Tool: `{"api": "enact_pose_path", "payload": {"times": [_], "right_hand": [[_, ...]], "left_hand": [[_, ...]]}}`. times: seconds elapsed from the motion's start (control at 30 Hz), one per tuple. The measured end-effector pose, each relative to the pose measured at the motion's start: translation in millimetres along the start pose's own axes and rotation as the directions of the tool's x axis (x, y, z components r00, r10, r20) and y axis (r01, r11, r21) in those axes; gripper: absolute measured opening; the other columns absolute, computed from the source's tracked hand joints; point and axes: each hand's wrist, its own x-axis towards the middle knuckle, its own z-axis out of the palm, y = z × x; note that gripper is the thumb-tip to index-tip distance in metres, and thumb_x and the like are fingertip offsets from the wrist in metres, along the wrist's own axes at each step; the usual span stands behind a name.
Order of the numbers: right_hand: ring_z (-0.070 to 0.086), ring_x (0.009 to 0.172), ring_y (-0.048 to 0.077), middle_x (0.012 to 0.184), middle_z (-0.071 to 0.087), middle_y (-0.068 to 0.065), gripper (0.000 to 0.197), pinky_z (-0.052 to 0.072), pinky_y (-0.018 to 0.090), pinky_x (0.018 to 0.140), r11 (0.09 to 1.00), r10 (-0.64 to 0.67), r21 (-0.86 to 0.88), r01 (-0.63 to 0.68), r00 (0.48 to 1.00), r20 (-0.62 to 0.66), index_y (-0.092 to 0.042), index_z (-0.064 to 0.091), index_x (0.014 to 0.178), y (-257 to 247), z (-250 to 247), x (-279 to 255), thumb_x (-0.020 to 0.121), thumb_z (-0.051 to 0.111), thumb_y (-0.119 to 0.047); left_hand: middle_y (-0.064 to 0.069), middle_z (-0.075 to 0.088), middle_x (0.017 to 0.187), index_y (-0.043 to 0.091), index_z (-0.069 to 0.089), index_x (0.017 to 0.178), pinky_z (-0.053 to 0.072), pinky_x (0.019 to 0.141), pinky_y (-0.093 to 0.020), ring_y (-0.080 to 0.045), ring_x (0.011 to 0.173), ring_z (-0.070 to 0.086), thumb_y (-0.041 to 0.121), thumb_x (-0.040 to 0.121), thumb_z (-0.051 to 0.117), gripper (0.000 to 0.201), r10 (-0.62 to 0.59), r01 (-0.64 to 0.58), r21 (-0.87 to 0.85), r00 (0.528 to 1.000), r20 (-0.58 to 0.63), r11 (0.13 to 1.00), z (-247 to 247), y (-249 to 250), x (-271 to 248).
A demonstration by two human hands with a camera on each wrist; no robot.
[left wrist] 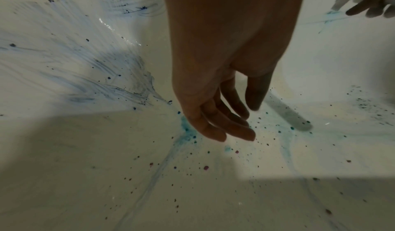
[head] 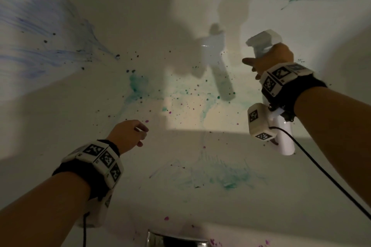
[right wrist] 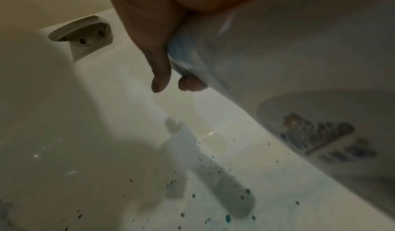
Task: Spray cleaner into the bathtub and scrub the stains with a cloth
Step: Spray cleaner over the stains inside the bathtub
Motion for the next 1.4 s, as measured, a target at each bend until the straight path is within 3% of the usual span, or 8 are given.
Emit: {"api": "enact_pose_path", "payload": {"times": [0.43,0.6,0.73,0.87,1.0,1.1,1.27,1.4], "right_hand": [[0.063,0.095,0.025,0.110,0.065,0.010,0.054,0.052,0.037,0.087,0.999,0.004,-0.046,-0.010,0.992,-0.126,-0.011,0.053,0.120,13.2,-48.8,-31.2,0.075,0.076,-0.030],[0.063,0.086,0.023,0.104,0.065,0.008,0.049,0.049,0.029,0.075,0.999,0.004,-0.044,-0.008,0.996,-0.090,-0.010,0.059,0.112,23.6,-71.8,-58.5,0.071,0.079,-0.029],[0.061,0.055,-0.003,0.089,0.065,0.001,0.017,0.048,0.012,0.054,1.000,0.004,-0.004,-0.006,0.974,-0.226,-0.020,0.062,0.086,30.1,-97.7,-64.0,0.076,0.076,-0.021],[0.067,0.085,0.026,0.097,0.069,0.008,0.030,0.055,0.032,0.068,0.988,0.090,0.145,-0.049,0.953,-0.291,-0.010,0.063,0.095,21.8,-133.7,-47.8,0.074,0.077,-0.027],[0.061,0.047,0.010,0.091,0.067,0.004,0.026,0.048,0.020,0.043,0.969,-0.039,0.226,0.100,0.964,-0.263,-0.014,0.064,0.097,10.4,-174.5,-29.6,0.075,0.076,-0.020],[0.053,0.032,0.006,0.083,0.066,0.007,0.024,0.049,0.026,0.045,0.950,-0.056,0.278,0.140,0.955,-0.290,-0.010,0.065,0.094,-1.9,-201.3,-13.4,0.076,0.075,-0.021],[0.067,0.086,0.026,0.102,0.068,0.012,0.045,0.054,0.034,0.078,0.966,-0.059,0.219,0.139,0.940,-0.336,-0.006,0.060,0.111,-20.8,-239.5,25.3,0.075,0.075,-0.027],[0.056,0.109,0.029,0.119,0.059,0.009,0.054,0.044,0.031,0.086,0.978,-0.164,0.067,0.196,0.931,-0.327,-0.008,0.048,0.123,-34.1,-253.6,47.4,0.079,0.073,-0.026]], "left_hand": [[-0.008,0.064,0.089,0.009,0.062,0.101,0.042,0.059,-0.019,-0.016,0.070,0.061,0.010,0.092,0.053,0.013,0.104,-0.104,0.031,0.995,-0.001,0.994,-1.0,9.2,-26.7],[-0.007,0.061,0.090,0.009,0.061,0.101,0.040,0.059,-0.016,-0.015,0.067,0.059,0.010,0.092,0.053,0.011,0.138,-0.137,0.034,0.990,-0.009,0.990,-8.1,6.0,-47.1],[-0.010,0.062,0.090,0.011,0.060,0.090,0.047,0.072,-0.029,-0.024,0.072,0.064,0.007,0.091,0.054,0.007,0.121,-0.120,0.010,0.992,-0.025,0.993,-18.9,9.1,-60.3],[-0.011,0.063,0.095,0.010,0.060,0.102,0.044,0.066,-0.027,-0.024,0.076,0.064,0.009,0.093,0.053,0.012,0.109,-0.111,-0.026,0.990,-0.089,0.993,-34.0,41.9,-63.3],[-0.013,0.063,0.096,0.012,0.057,0.105,0.041,0.058,-0.026,-0.023,0.072,0.063,0.009,0.092,0.055,0.013,0.165,-0.185,-0.093,0.967,-0.192,0.978,-23.9,92.5,-69.8],[-0.010,0.063,0.088,0.013,0.056,0.104,0.043,0.056,-0.027,-0.020,0.069,0.063,0.009,0.092,0.054,0.013,0.168,-0.205,-0.173,0.964,-0.208,0.963,-0.8,130.8,-80.7],[-0.011,0.064,0.091,0.012,0.059,0.104,0.041,0.058,-0.024,-0.021,0.071,0.065,0.009,0.093,0.053,0.013,0.158,-0.203,-0.276,0.972,-0.176,0.939,46.1,169.6,-96.6],[-0.009,0.067,0.089,0.015,0.060,0.100,0.042,0.062,-0.026,-0.021,0.074,0.066,0.011,0.093,0.053,0.011,0.082,-0.127,-0.328,0.986,-0.147,0.936,64.2,171.2,-92.2]]}}
